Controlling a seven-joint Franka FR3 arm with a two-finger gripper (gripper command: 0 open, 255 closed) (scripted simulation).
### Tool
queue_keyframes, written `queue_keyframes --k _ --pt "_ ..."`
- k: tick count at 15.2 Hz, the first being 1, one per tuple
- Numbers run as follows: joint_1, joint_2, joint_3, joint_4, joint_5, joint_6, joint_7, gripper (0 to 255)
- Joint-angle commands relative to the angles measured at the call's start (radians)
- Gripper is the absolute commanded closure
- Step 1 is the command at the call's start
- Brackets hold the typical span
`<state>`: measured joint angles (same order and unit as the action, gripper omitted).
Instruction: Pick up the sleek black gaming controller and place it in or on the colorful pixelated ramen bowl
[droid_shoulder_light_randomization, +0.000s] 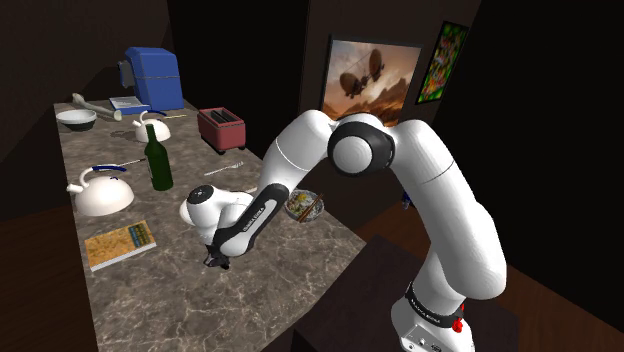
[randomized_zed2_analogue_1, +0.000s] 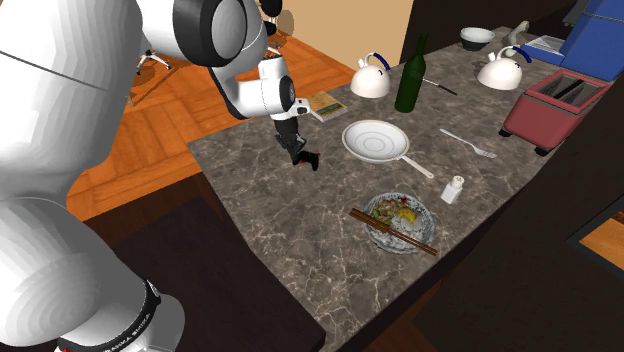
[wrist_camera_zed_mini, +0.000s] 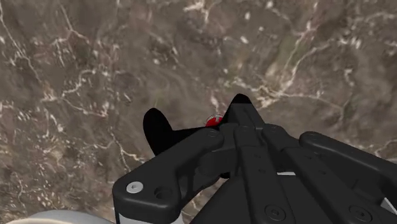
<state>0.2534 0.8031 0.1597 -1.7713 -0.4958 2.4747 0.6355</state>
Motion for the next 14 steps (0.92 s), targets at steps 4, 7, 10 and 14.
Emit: queue_keyframes --k 4,7,10,14 --pt "0.025 0.019 -0.015 0.073 0.023 -0.086 0.045 0" --pt "0.069 0.082 -0.049 0.242 0.064 -0.256 0.128 0" --pt "0.067 0.108 -0.055 0.244 0.057 -0.231 0.131 0" --pt "0.064 0.139 -0.063 0.249 0.05 -0.204 0.135 0"
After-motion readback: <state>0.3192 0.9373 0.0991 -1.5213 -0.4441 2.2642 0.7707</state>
